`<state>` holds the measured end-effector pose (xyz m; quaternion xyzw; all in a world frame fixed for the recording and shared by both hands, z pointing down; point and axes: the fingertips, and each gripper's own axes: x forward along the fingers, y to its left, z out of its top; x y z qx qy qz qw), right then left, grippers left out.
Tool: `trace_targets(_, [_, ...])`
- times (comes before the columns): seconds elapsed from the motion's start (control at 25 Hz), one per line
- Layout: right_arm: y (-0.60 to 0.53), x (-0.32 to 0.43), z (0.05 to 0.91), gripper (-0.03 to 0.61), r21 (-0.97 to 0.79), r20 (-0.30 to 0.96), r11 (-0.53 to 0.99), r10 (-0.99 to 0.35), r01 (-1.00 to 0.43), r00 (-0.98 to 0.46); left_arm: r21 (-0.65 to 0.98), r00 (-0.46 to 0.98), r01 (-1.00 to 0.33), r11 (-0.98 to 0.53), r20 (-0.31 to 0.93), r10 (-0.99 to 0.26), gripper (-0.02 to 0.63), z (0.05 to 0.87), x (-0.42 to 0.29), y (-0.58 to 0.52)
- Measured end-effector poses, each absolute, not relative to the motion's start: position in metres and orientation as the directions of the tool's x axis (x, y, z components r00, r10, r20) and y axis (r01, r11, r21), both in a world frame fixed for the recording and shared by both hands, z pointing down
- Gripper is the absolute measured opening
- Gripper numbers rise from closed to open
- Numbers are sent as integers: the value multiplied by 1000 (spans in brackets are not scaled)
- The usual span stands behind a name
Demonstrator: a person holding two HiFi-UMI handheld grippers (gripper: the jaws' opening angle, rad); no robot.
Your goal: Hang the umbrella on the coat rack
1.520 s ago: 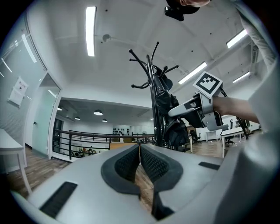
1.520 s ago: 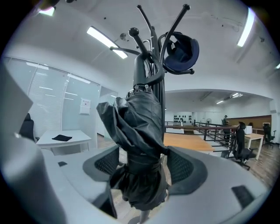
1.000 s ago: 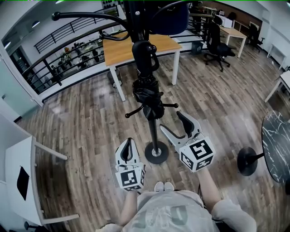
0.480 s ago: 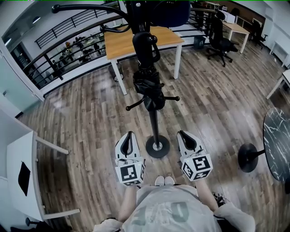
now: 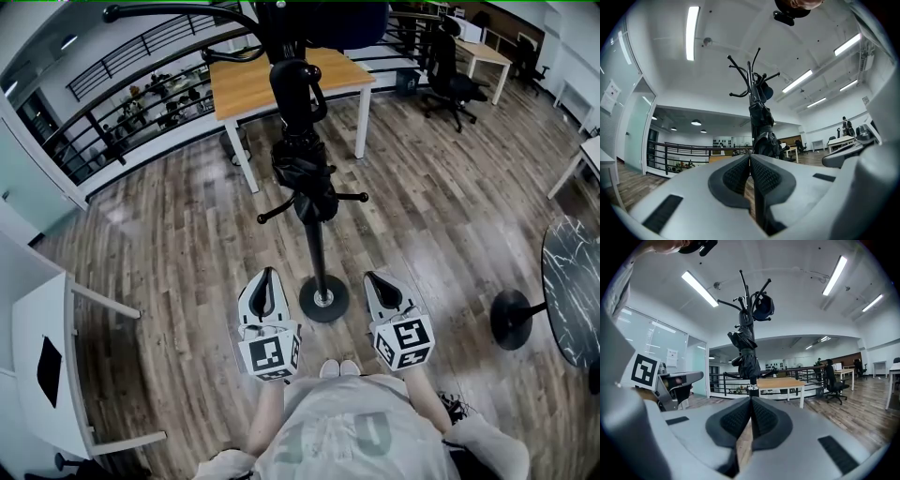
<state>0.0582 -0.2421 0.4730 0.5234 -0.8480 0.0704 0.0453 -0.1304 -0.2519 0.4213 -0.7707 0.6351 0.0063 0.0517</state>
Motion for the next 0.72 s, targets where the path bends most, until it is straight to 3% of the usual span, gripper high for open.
trace_targets(0.72, [-251, 74, 466, 31, -46, 124, 404, -905, -914, -406, -62, 199, -979, -195, -64, -978, 28, 426, -127, -260])
